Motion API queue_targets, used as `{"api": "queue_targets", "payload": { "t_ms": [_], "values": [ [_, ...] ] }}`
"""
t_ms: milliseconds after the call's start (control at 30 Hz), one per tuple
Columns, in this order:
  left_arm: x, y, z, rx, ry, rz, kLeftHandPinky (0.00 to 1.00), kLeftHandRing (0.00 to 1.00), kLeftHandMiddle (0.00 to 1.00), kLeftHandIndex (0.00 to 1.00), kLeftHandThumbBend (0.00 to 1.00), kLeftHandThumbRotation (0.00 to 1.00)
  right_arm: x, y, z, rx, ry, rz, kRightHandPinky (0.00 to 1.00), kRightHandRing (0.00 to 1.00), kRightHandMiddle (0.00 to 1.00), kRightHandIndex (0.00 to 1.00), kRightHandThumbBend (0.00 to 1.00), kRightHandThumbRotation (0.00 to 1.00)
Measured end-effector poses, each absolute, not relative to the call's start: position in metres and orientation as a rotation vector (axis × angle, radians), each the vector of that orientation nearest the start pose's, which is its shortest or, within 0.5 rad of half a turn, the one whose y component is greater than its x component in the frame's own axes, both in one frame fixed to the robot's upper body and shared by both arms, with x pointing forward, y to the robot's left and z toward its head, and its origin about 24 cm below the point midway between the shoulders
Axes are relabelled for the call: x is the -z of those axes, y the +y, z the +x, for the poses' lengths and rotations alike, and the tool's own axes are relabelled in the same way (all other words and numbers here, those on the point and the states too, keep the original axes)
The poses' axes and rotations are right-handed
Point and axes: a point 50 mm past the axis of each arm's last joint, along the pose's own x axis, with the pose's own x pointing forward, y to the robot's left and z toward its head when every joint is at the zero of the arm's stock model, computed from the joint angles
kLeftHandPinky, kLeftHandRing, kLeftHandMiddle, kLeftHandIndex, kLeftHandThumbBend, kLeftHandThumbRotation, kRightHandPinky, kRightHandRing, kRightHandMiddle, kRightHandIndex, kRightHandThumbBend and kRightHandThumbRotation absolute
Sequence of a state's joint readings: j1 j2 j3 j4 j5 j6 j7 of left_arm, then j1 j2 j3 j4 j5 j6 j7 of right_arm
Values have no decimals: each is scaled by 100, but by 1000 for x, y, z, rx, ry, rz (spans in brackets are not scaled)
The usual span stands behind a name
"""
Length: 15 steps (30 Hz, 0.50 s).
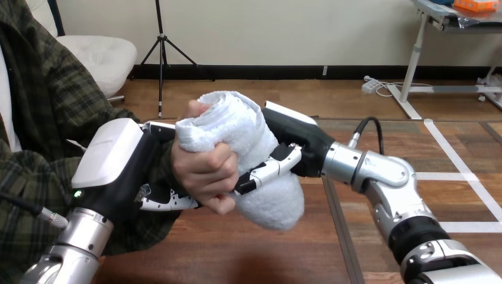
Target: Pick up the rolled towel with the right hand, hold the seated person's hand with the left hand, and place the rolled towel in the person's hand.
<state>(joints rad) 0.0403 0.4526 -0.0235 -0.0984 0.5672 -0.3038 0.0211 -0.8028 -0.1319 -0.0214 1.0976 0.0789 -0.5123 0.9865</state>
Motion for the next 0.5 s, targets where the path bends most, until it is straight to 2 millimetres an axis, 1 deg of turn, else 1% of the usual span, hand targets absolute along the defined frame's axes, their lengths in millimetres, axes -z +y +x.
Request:
{"api": "queue_targets", "payload": {
  "t_ms": [100,167,300,500],
  "values": [
    [-89,197,240,163,-353,1001,24,29,37,37,94,0,-86,-103,354,-1061,-163,-192,92,97,98,97,100,37],
    [-89,197,240,162,-354,1000,24,29,37,37,94,0,-88,-105,354,-1060,-168,-201,95,98,99,98,100,39],
    [-90,197,240,161,-355,996,25,31,38,39,95,0,-91,-108,355,-1055,-178,-218,98,99,99,99,100,41],
    [-90,197,240,163,-362,992,36,41,47,49,98,2,-92,-110,354,-1049,-180,-222,100,100,100,100,100,43]
  ]
}}
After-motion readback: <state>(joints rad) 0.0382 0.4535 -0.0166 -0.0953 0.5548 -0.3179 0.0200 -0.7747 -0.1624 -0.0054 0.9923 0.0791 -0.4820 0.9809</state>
